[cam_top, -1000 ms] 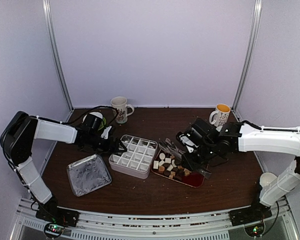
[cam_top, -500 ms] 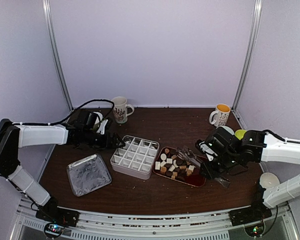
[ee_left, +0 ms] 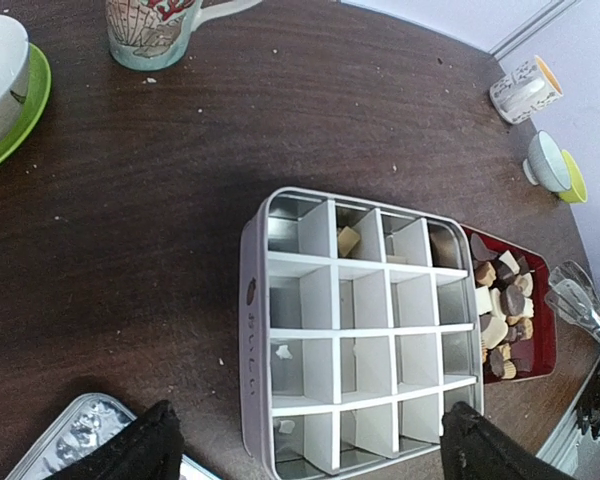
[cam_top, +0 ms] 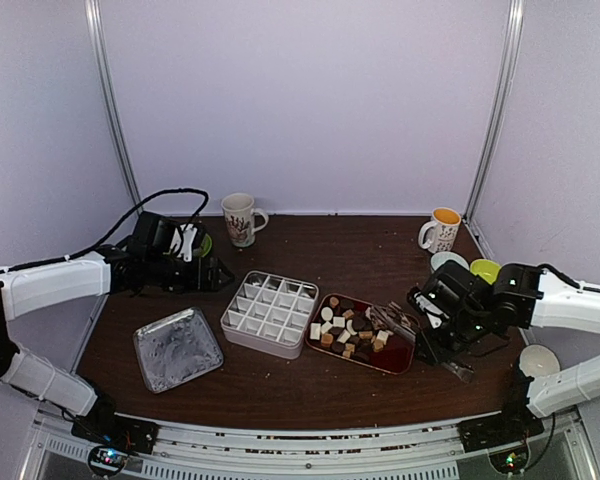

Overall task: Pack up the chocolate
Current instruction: Pick up the fake chocolate from the plate.

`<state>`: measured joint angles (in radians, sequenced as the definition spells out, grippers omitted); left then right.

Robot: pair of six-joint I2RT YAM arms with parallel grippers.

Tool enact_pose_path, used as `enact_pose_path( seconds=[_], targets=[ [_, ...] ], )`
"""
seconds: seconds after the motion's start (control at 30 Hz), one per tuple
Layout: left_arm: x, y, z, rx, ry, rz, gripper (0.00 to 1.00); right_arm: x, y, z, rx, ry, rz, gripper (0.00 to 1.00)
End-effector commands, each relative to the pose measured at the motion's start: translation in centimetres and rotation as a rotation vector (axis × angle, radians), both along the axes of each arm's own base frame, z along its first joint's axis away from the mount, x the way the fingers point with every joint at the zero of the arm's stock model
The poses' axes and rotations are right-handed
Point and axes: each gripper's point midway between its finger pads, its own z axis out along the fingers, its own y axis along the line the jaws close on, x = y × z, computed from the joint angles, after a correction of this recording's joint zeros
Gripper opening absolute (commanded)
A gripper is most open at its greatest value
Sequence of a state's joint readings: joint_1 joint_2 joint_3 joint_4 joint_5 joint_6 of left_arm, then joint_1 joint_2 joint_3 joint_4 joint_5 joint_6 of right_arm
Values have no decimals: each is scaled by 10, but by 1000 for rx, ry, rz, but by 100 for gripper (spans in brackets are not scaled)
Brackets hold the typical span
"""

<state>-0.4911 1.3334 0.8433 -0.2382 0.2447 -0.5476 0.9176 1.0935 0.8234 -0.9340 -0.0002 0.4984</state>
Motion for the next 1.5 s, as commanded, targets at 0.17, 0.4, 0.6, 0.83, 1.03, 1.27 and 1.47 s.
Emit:
enact_pose_path(
  seconds=[0.17,0.4,0.6,0.83,1.03,1.27,1.47],
  targets=[
    [-2,7,10,34,-52,6,93,-12,0,-15,0,90,-8,40],
    [-2,9,6,56,-44,1,93,-31,-7,-13,-1,163,7,39],
    [-1,9,6,58,-46,1,94,-42,-13,-14,-4,201,12,39],
    [0,4,1,60,-25,-20,94,-45,-3,-18,-9,219,43,39],
    [-1,6,1,67,-27,-16,94,-38,-6,-22,-81,198,44,39],
    [-1,8,1,78,-26,-16,94,-30,-2,-20,-107,170,49,38],
    [-1,7,2,77,-25,-17,94,-26,3,-20,-134,159,67,38]
  ],
)
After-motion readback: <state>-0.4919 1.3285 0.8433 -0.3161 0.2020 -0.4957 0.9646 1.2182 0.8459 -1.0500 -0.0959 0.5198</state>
